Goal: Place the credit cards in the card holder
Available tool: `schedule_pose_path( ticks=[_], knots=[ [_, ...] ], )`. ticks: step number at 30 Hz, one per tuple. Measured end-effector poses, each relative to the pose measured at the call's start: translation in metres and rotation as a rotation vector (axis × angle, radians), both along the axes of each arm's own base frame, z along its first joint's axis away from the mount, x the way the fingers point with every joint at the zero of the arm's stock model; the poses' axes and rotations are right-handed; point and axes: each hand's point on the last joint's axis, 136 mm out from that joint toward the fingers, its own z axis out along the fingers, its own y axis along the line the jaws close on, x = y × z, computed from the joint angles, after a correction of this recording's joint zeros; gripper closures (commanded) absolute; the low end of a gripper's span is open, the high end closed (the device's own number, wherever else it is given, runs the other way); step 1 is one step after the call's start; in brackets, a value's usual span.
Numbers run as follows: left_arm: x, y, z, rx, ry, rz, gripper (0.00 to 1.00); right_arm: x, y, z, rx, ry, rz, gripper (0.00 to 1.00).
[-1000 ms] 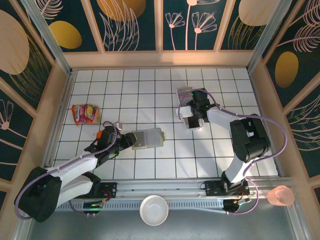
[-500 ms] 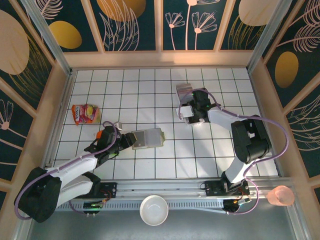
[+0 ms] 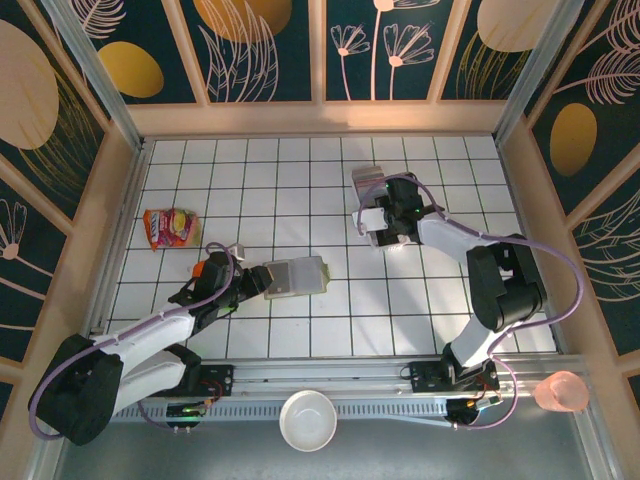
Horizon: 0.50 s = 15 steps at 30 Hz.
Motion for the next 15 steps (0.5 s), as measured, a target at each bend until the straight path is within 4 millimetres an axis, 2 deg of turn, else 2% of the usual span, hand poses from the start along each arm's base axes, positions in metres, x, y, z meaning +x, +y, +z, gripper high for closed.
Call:
schedule_pose_path(
  ticks=[7, 15],
  knots=[
    [0.000, 0.000, 0.000, 0.000, 0.000, 0.000, 0.59, -0.002, 0.003, 0.027, 0.085, 0.017, -0.064, 1.00],
    [0.000, 0.000, 0.000, 0.000, 0.000, 0.000, 0.59, -0.021, 0.006, 0.073, 0.301, 0.059, -0.200, 1.00]
  ],
)
